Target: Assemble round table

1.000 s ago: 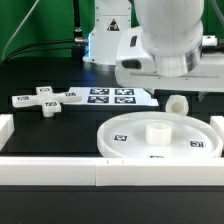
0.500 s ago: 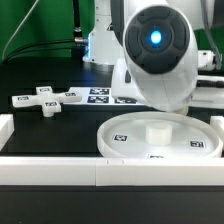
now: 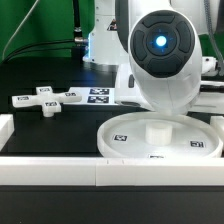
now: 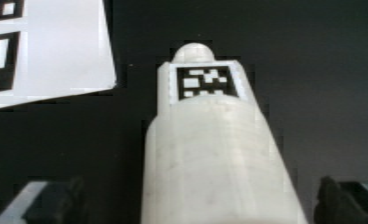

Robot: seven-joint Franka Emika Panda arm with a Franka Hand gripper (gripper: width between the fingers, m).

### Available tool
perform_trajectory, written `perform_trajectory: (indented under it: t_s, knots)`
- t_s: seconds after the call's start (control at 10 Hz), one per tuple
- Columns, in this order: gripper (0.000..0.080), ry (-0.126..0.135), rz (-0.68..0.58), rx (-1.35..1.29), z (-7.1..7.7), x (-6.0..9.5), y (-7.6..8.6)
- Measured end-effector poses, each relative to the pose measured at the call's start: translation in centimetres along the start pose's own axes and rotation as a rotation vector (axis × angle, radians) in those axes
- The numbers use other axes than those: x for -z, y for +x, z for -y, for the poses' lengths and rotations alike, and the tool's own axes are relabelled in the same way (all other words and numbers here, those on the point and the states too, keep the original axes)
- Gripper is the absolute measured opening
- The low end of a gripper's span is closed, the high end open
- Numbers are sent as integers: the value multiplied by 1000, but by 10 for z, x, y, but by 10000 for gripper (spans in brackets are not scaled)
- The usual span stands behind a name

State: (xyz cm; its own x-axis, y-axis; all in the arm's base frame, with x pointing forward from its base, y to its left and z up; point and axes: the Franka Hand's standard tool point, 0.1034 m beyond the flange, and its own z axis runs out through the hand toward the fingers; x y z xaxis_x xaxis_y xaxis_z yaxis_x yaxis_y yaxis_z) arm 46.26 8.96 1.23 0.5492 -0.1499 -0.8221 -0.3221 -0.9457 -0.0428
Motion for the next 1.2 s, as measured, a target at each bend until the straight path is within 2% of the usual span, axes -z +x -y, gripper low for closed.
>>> perform_trajectory:
  t_s: [0.2, 0.7, 1.1, 1.2]
  knots:
    - [403, 1, -5, 0, 0, 0, 1]
    - [407, 2, -2, 19, -1, 4, -2]
    - [409, -1, 13, 45, 0, 43, -40]
    - [409, 1, -1, 43, 1, 39, -34]
